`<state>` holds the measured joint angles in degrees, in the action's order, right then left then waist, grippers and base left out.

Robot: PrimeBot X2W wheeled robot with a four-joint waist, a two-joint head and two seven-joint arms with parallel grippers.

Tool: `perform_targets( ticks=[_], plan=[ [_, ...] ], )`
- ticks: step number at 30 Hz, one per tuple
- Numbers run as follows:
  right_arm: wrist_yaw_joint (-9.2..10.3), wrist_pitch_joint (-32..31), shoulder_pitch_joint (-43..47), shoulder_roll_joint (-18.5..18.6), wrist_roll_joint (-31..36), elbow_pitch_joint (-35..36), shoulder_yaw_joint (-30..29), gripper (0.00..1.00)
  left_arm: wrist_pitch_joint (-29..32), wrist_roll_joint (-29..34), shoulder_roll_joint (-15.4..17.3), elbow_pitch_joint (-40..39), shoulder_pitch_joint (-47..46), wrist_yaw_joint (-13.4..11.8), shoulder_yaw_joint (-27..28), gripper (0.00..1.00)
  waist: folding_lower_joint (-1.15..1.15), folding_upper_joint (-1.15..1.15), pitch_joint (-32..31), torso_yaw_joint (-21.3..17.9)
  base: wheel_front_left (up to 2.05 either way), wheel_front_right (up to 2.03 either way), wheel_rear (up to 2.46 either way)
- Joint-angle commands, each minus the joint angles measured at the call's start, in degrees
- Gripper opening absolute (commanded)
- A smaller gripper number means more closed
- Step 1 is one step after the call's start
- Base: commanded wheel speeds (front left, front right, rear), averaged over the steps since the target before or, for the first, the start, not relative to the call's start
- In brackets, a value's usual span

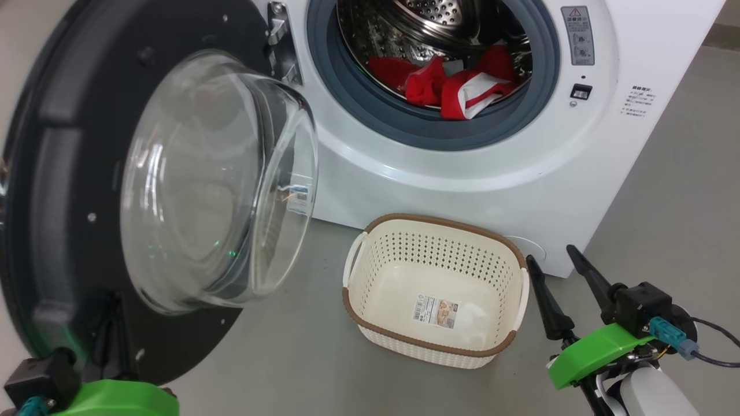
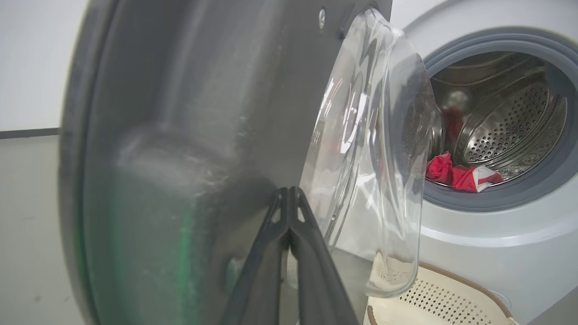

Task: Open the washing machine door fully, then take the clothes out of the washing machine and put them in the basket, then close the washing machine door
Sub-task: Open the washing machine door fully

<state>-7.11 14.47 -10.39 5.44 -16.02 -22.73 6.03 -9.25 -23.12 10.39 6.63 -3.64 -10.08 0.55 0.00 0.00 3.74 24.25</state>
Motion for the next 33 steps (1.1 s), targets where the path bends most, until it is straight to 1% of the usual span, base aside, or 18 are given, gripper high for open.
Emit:
perform_targets(
  ticks=[1,8,15,19,33],
  plan=[
    [-0.37,0.52,-1.87,0.51,0.35,1.41,1.21,1.00,-0.56,-0.01,2.46,0.13,-2.32,-1.09,3.19,0.00,0.00,0.00,0.29,-0.12,0.00,0.00,0.00],
    [-0.37,0.52,-1.81,1.44,0.28,1.35,1.74,1.00,-2.35,-0.41,3.05,3.56,-4.19,-1.90,4.90,0.00,0.00,0.00,0.86,-0.17,0.00,0.00,0.00],
    [-0.37,0.52,-1.67,1.67,0.30,1.12,2.47,1.00,-4.24,-4.17,3.31,7.36,-6.49,-0.09,8.47,0.00,0.00,0.00,0.95,-0.08,0.00,0.00,0.00],
    [-0.37,0.52,-1.74,1.72,0.29,0.87,3.05,1.00,-4.83,-5.10,4.23,10.10,-8.13,0.90,9.90,0.00,0.00,0.00,0.92,0.04,0.00,0.00,0.00],
    [-0.37,0.52,-1.86,2.83,0.35,0.82,3.73,1.00,-5.56,-6.48,7.17,20.21,-15.22,2.60,13.02,0.00,0.00,0.00,1.89,0.10,0.00,0.00,0.00]
  ],
)
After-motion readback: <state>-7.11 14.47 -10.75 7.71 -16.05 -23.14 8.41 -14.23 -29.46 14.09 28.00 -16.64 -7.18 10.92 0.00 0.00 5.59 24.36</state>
